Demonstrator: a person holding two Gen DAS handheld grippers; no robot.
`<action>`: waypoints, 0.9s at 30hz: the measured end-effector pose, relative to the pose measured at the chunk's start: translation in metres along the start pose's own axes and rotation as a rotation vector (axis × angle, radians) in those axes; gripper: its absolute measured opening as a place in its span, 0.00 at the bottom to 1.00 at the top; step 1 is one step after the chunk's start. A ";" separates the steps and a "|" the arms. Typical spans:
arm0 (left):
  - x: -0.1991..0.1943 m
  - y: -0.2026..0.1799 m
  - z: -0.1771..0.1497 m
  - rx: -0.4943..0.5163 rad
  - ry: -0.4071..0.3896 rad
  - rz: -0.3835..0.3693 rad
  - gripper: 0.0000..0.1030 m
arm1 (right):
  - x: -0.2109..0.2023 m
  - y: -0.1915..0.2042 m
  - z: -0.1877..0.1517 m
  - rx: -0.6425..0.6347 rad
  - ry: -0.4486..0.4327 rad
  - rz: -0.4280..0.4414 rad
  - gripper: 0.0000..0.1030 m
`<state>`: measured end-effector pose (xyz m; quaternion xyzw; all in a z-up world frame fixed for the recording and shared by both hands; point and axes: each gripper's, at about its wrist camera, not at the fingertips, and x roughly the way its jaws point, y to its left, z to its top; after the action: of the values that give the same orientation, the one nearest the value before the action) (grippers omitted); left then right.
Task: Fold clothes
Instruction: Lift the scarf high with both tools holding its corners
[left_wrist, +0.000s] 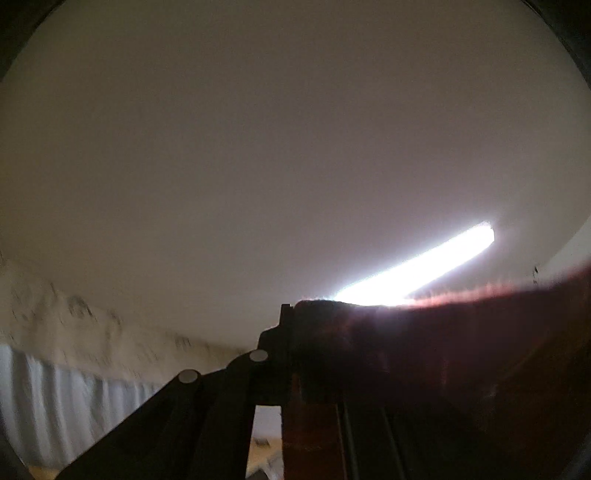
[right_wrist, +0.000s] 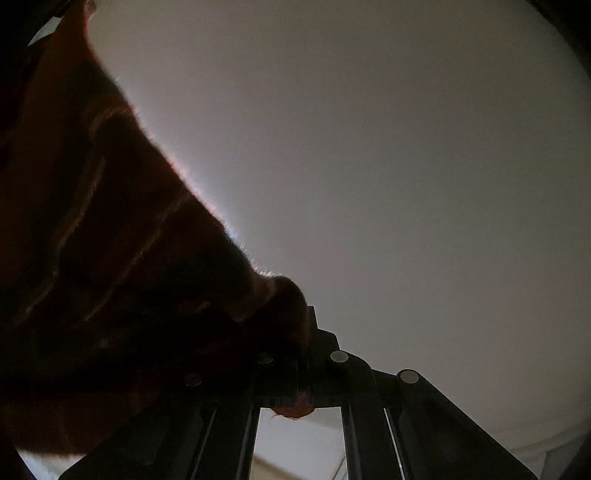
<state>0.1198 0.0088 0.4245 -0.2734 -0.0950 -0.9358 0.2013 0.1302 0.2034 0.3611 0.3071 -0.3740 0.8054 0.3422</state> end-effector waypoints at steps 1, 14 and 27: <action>-0.006 0.004 0.014 0.010 -0.025 0.004 0.03 | 0.002 -0.014 0.008 0.017 -0.016 -0.025 0.04; 0.018 -0.023 -0.081 0.125 0.186 -0.156 0.03 | 0.007 0.033 -0.006 -0.127 -0.055 0.005 0.04; -0.036 -0.093 -0.537 0.103 1.098 -0.459 0.02 | -0.189 0.330 -0.273 -0.257 0.551 0.939 0.04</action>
<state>-0.1470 -0.0505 -0.0484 0.2882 -0.0789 -0.9539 0.0267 -0.0836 0.2037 -0.0551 -0.1584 -0.4626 0.8698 0.0665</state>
